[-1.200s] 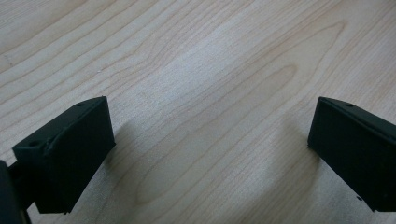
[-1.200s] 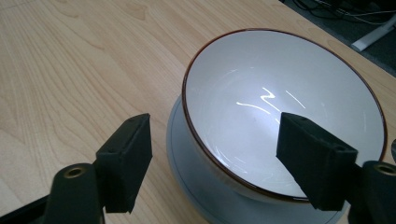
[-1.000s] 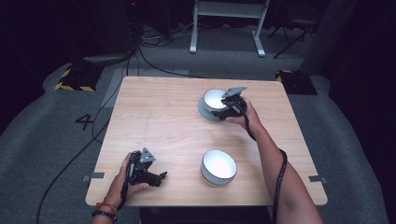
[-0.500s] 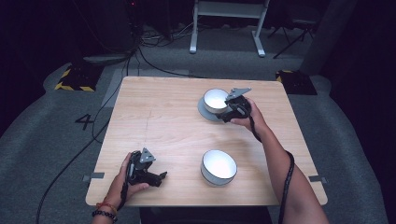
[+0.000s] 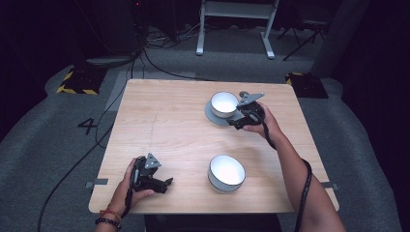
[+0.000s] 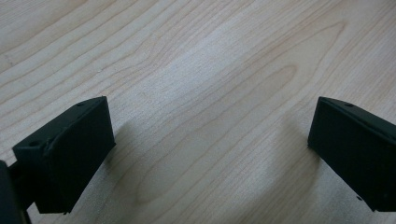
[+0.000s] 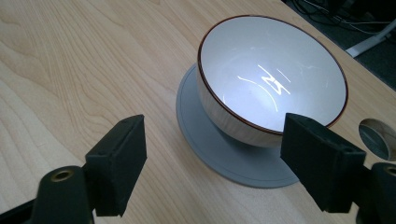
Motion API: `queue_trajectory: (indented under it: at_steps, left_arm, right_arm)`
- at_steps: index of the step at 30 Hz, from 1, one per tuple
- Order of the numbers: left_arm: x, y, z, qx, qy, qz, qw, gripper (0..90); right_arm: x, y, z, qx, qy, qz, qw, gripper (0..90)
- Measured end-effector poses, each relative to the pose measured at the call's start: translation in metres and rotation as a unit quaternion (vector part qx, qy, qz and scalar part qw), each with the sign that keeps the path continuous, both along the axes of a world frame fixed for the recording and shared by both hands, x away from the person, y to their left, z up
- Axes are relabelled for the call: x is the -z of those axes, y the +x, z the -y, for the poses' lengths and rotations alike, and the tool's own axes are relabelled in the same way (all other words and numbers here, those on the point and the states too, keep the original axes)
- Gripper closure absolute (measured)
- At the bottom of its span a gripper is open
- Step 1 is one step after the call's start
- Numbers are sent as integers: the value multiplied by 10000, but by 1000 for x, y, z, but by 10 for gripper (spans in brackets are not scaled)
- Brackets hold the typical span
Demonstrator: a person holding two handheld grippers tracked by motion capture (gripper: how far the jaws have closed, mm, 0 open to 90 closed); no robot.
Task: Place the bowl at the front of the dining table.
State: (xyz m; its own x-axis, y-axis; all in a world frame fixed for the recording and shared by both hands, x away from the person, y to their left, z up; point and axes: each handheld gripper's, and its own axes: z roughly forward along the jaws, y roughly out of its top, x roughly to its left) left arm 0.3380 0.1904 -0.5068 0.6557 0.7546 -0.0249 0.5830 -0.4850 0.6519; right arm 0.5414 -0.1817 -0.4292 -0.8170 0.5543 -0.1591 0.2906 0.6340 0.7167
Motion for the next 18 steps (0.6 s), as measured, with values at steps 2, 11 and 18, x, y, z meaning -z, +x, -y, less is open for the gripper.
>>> queue_trajectory:
  at_steps: [2,11,18]
  left_arm:
    - [0,0,0,1,1,0,10000,5]
    - [0,0,0,0,3,-2,10000,5]
    - [0,0,0,2,2,0,10000,5]
  right_arm:
    - [0,-1,1,-37,-35,35,10000,229]
    - [-3,-13,7,-45,-121,47,9999,235]
    - [-8,-25,17,-13,-94,81,9999,238]
